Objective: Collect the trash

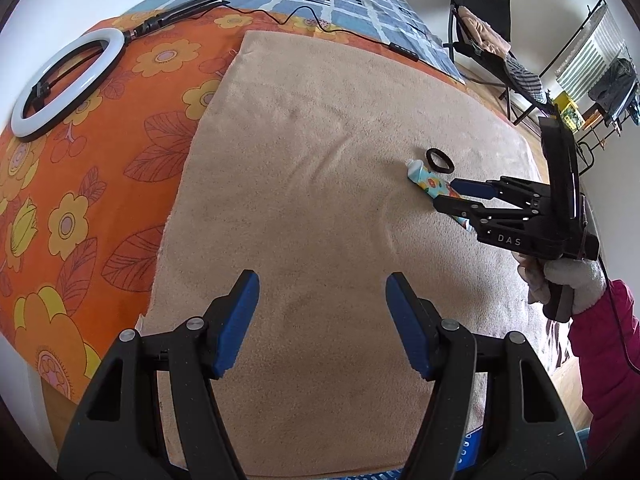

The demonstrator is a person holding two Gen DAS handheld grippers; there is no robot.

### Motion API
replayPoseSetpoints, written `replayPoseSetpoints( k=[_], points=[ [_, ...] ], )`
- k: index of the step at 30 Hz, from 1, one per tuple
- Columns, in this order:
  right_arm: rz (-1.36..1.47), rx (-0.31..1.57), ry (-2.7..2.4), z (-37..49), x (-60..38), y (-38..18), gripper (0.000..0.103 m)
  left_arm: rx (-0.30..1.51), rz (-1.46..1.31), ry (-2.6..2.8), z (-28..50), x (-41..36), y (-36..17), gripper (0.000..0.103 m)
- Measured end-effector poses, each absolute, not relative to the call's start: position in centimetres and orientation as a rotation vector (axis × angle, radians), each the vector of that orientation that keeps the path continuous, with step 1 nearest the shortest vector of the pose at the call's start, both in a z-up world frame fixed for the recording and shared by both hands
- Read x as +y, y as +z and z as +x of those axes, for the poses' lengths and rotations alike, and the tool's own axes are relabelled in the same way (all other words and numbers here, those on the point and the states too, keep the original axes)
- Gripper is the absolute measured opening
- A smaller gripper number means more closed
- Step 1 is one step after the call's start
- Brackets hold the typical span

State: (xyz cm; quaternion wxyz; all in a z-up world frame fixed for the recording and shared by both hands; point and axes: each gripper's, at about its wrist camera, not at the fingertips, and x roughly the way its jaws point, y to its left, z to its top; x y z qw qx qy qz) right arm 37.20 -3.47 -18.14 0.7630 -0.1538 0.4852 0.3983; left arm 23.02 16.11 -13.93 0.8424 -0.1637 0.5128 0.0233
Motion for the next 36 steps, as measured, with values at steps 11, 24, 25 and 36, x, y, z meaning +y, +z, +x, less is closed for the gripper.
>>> replayPoseSetpoints(
  k=[11, 24, 25, 36],
  points=[
    [-0.363, 1.064, 0.849, 35.4, -3.5, -18.4, 0.034, 1.07, -0.302, 0.016, 27.0, 13.5, -14.6, 0.068],
    [-0.3, 1.086, 0.564, 35.7, -10.7, -18.8, 0.034, 1.064, -0.127, -0.083, 36.3, 4.3, -17.1, 0.068],
    [-0.299, 1.084, 0.554, 35.9, -11.0, -18.8, 0.037, 1.066, -0.126, -0.082, 37.0, 3.9, -17.3, 0.067],
    [-0.257, 1.075, 0.528, 36.6, -11.6, -19.0, 0.048, 1.062, -0.094, -0.052, 40.7, 2.5, -19.2, 0.032]
  ],
)
